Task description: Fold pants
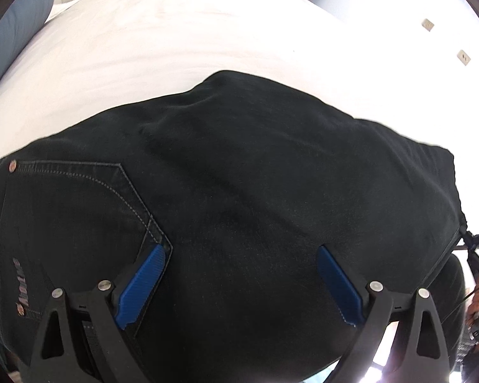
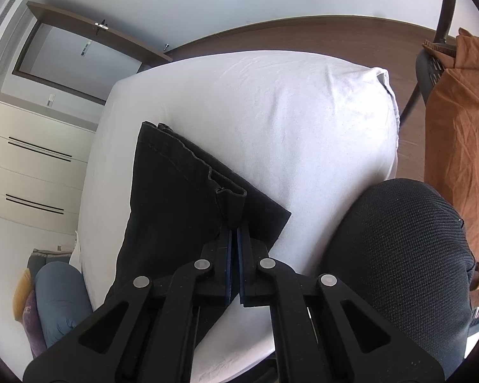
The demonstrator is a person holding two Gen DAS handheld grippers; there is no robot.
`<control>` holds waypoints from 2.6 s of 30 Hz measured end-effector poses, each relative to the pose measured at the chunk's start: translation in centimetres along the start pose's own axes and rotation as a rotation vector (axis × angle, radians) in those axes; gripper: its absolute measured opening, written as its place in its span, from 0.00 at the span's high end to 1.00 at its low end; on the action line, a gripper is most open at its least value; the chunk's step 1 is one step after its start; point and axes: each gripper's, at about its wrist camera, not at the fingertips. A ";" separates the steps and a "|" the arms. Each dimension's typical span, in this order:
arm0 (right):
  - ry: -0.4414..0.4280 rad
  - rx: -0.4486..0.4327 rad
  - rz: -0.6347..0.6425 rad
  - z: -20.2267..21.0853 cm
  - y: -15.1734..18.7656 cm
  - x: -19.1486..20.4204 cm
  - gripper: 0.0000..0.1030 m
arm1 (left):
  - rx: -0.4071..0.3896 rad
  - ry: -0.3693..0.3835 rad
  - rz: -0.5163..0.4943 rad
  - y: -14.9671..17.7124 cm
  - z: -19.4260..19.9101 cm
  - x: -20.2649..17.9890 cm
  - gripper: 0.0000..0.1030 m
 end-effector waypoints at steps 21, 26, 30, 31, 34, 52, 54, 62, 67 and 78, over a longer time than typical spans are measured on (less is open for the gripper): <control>-0.001 0.090 -0.039 0.8 0.0 -3.3 0.98 | -0.015 -0.036 -0.111 2.6 -0.6 -0.2 0.05; 0.088 -0.013 0.001 5.0 -1.5 -2.4 0.42 | -0.035 -0.017 -0.085 3.1 -0.3 0.0 0.05; 0.028 -0.095 0.146 8.0 -2.4 2.2 0.37 | -0.041 -0.006 -0.070 3.2 -0.2 0.4 0.05; -0.010 -0.065 0.199 7.9 -2.0 4.3 0.37 | -0.042 -0.010 -0.075 3.3 -0.2 0.3 0.05; -0.197 0.102 0.333 4.4 0.8 10.1 0.37 | -0.046 -0.024 -0.088 3.7 -0.3 0.1 0.04; -0.118 0.221 0.217 -3.7 -0.4 3.3 0.84 | -0.105 0.058 -0.058 6.0 1.6 1.9 0.04; -0.009 0.140 0.165 -1.5 -2.1 1.9 0.84 | -0.113 0.060 -0.049 6.4 1.8 2.2 0.04; -0.302 0.289 0.450 -4.7 3.1 17.7 0.23 | -0.125 0.032 -0.046 6.9 2.5 3.5 0.01; -0.493 0.580 0.498 -15.8 11.6 28.0 0.19 | -0.111 0.080 0.005 7.6 3.4 4.9 0.01; -0.445 0.568 0.301 -24.0 12.0 22.3 0.47 | -0.096 0.059 -0.027 8.3 3.5 5.5 0.01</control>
Point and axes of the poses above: each gripper's, at about its wrist camera, not at the fingertips, and z roughly against the way its jaws point, x to its left, y to its underside, and after that the axes turned 1 degree about -y, right-handed
